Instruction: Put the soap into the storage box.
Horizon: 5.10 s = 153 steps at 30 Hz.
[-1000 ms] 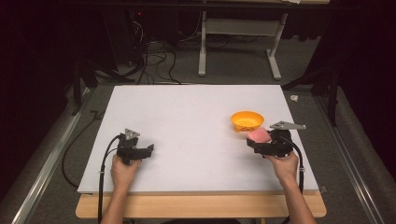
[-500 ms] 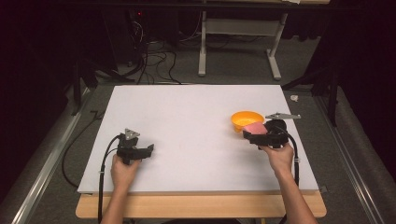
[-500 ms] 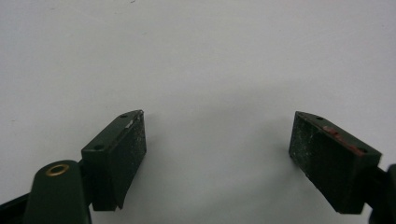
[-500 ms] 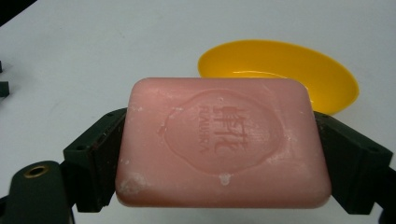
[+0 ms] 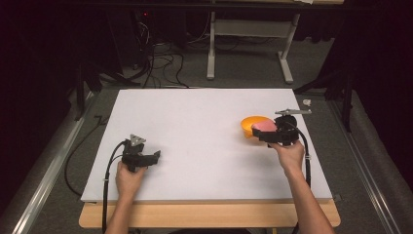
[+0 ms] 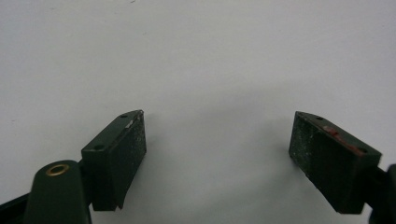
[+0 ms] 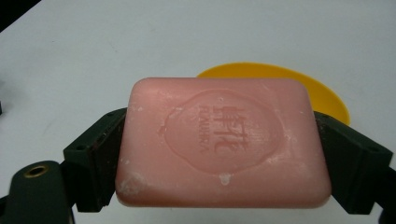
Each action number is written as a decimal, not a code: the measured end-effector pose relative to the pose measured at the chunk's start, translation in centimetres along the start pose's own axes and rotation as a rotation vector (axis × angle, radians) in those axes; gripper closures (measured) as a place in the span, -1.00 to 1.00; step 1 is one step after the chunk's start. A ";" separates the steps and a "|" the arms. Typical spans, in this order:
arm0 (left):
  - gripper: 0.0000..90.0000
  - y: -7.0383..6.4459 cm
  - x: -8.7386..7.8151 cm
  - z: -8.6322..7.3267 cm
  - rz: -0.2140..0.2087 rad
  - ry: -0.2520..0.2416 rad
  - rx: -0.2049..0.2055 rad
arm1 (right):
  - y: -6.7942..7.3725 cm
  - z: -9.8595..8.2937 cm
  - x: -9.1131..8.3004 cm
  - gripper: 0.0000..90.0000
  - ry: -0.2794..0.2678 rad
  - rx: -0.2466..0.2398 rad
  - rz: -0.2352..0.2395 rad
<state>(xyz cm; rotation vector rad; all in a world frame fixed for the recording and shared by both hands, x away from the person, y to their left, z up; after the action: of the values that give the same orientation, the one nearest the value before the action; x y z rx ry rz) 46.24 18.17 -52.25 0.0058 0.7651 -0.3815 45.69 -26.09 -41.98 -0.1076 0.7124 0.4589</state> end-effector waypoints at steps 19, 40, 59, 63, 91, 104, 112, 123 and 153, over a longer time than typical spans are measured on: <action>-0.57 0.0 0.0 0.0 0.000 0.001 0.000 | -0.7 2.2 1.2 -0.70 0.024 0.015 -0.033; -0.57 0.0 0.0 0.0 0.000 0.001 0.000 | -1.7 2.7 3.5 -0.70 0.071 0.054 -0.060; -0.57 0.0 0.0 0.0 -0.001 0.002 -0.001 | -2.5 2.0 5.8 -0.70 0.135 0.112 -0.095; -0.57 0.0 0.0 0.0 -0.001 0.002 -0.001 | -2.5 1.9 6.2 -0.70 0.153 0.116 -0.105; -0.57 0.0 0.0 0.0 -0.001 0.002 0.000 | -2.6 1.2 7.8 -0.70 0.199 0.124 -0.127; -0.57 0.0 0.0 0.0 -0.001 0.002 0.000 | -2.9 1.0 8.1 -0.70 0.204 0.141 -0.128; -0.57 0.0 0.0 0.0 0.000 0.002 0.000 | -3.0 1.0 8.2 -0.70 0.207 0.153 -0.122; -0.57 0.0 0.0 0.0 -0.001 0.002 -0.001 | -3.1 0.8 8.4 -0.70 0.214 0.164 -0.131; -0.57 0.0 0.0 0.0 -0.001 0.000 -0.001 | -2.5 2.0 5.9 -0.68 0.101 0.134 -0.107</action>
<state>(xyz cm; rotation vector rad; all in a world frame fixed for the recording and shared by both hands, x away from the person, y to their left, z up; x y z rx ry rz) 46.24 18.18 -52.25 0.0047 0.7654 -0.3816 51.93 -25.62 -44.49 -0.0425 0.8303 0.3043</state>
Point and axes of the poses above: each handheld gripper's, and its own axes: x roughly forward along the jaws, z roughly out of its top, y roughly to its left, the point moved 5 cm from there along x, roughly forward along the jaws, and after that the axes turned 9 degrees about -x, right-handed, at the moved point
